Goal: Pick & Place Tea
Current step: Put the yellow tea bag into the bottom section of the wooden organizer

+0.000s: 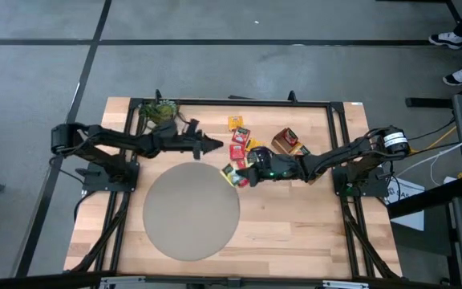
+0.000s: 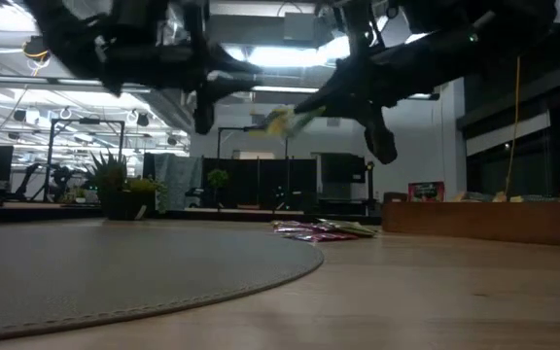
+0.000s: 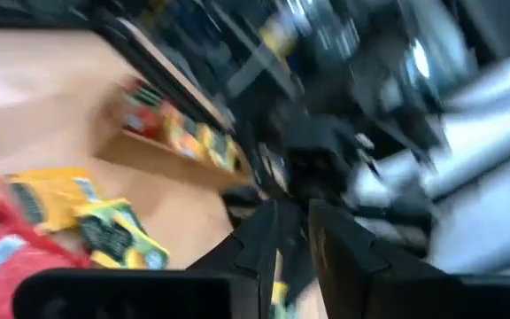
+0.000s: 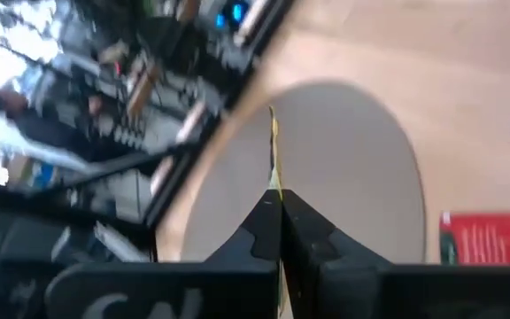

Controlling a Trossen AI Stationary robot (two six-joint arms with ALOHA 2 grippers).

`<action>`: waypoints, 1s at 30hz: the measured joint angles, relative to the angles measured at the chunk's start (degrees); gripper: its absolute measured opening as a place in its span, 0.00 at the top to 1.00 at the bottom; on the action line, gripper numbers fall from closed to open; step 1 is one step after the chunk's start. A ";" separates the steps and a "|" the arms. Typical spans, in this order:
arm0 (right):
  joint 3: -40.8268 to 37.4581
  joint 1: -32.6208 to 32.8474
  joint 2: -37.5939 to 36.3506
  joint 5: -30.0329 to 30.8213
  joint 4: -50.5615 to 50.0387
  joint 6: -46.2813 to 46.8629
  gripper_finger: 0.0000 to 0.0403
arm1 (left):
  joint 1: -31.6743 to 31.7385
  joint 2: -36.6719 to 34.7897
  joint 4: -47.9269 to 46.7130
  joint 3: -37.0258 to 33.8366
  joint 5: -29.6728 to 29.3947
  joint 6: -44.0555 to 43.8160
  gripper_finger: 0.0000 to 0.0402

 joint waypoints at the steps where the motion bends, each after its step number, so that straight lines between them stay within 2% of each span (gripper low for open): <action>1: 0.02 -0.02 0.02 1.45 0.51 0.46 0.99 | -0.10 0.07 2.60 -1.59 -3.05 -2.51 0.83; 5: 0.00 -0.14 0.04 9.13 3.25 2.50 0.99 | 0.14 0.17 6.31 -7.07 -12.46 -9.57 0.81; 9: -0.02 -1.06 0.06 12.98 5.45 2.61 0.99 | 0.66 0.18 8.77 -9.80 -13.19 -14.54 0.75; 15: 0.00 -3.96 0.06 12.88 9.26 2.60 0.99 | -0.05 0.18 9.42 -9.91 -11.84 -16.23 0.63; 20: 0.00 -6.58 0.09 8.65 12.55 2.49 0.99 | -0.62 0.18 9.42 -8.39 -11.60 -16.38 0.56; 26: 0.00 -8.11 0.09 7.28 15.18 2.47 0.99 | -1.38 0.18 9.33 -4.46 -10.19 -10.81 0.55; 30: 0.00 -8.15 0.09 7.28 17.31 2.08 0.99 | -2.08 0.18 3.76 -2.49 -10.20 -9.19 0.57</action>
